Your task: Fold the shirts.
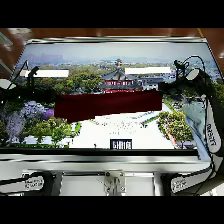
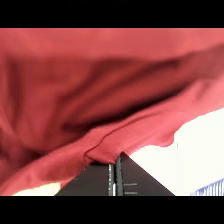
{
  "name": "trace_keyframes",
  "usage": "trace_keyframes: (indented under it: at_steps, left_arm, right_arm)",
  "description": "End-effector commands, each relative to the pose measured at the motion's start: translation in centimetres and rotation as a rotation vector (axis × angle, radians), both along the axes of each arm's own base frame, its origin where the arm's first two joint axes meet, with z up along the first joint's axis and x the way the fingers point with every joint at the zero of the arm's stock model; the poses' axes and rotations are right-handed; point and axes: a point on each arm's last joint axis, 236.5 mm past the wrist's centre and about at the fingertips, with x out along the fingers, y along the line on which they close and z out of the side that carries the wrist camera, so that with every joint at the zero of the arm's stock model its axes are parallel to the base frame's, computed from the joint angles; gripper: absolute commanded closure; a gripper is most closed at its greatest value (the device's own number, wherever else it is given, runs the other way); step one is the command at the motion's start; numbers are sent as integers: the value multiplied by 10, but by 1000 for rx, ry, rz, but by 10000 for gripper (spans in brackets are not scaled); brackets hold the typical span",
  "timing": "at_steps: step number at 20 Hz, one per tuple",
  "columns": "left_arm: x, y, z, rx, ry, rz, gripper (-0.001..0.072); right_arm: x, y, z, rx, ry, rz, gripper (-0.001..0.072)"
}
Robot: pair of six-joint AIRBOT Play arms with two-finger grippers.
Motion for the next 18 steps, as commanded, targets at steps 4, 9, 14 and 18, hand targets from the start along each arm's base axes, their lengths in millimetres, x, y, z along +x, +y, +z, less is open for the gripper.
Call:
trace_keyframes:
  at_steps: [4, 9, 14, 18]
  left_arm:
    - [50, 10, -45, -79, 77, 54, 667]
    - [43, 7, -86, -117, 201, 84, 527]
    - [44, 22, -50, -133, 174, 12, 188]
    - [46, 24, -25, -141, 151, -32, 190]
  right_arm:
    - [29, 4, -47, 12, 32, -49, 649]
    - [28, 23, -69, 32, 65, -41, 296]
    - [11, -13, -56, 68, 134, -112, 27]
    - [-4, -9, -63, 278, 246, -191, 26]
